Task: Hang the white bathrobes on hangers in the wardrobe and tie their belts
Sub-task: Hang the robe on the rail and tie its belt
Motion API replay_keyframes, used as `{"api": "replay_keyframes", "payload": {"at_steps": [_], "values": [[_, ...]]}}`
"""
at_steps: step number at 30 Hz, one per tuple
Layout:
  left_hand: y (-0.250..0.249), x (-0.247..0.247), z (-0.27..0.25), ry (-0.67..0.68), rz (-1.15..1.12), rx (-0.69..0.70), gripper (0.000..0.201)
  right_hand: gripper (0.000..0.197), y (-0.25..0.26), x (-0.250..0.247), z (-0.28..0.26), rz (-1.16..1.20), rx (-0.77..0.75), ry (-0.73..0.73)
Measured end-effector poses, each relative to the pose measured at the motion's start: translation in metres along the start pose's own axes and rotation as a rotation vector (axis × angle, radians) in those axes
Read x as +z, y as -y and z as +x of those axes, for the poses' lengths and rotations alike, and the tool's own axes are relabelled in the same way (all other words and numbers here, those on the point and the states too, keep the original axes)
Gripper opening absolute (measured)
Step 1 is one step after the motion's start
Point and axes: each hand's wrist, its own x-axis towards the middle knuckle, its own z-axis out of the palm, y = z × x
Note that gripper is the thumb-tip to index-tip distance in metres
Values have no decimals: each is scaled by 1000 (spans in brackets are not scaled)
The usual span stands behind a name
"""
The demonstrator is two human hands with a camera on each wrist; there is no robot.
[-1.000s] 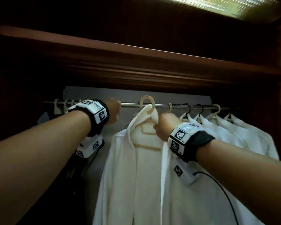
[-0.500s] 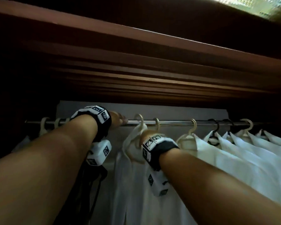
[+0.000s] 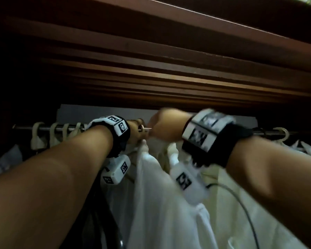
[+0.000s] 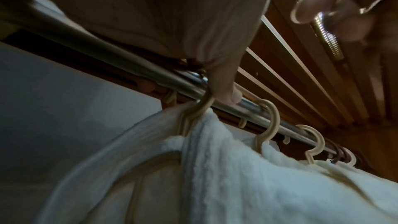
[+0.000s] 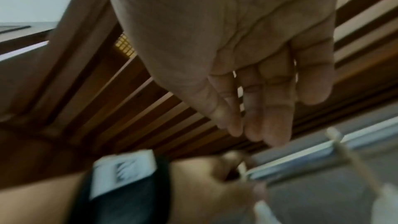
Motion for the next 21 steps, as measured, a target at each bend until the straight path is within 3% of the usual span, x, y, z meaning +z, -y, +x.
{"api": "replay_keyframes", "payload": {"at_steps": [3, 7, 9, 13, 17, 21], "values": [[-5, 2, -5, -69, -83, -15, 50, 33, -27, -39, 4, 54, 90, -47], [-7, 4, -4, -106, -127, -26, 48, 42, -69, -27, 29, -357, 69, -50], [-9, 4, -5, -123, -123, -37, 49, 44, -79, -6, 44, -397, 97, 3], [-17, 2, -4, -133, -74, -68, 51, 6, -100, 17, 85, -474, 30, 29], [-31, -1, -1, -123, -15, -79, 63, 19, -131, -1, 85, -540, 30, 88], [-61, -1, 14, -93, 62, -106, 68, 22, -210, -7, 95, -507, 151, 131]]}}
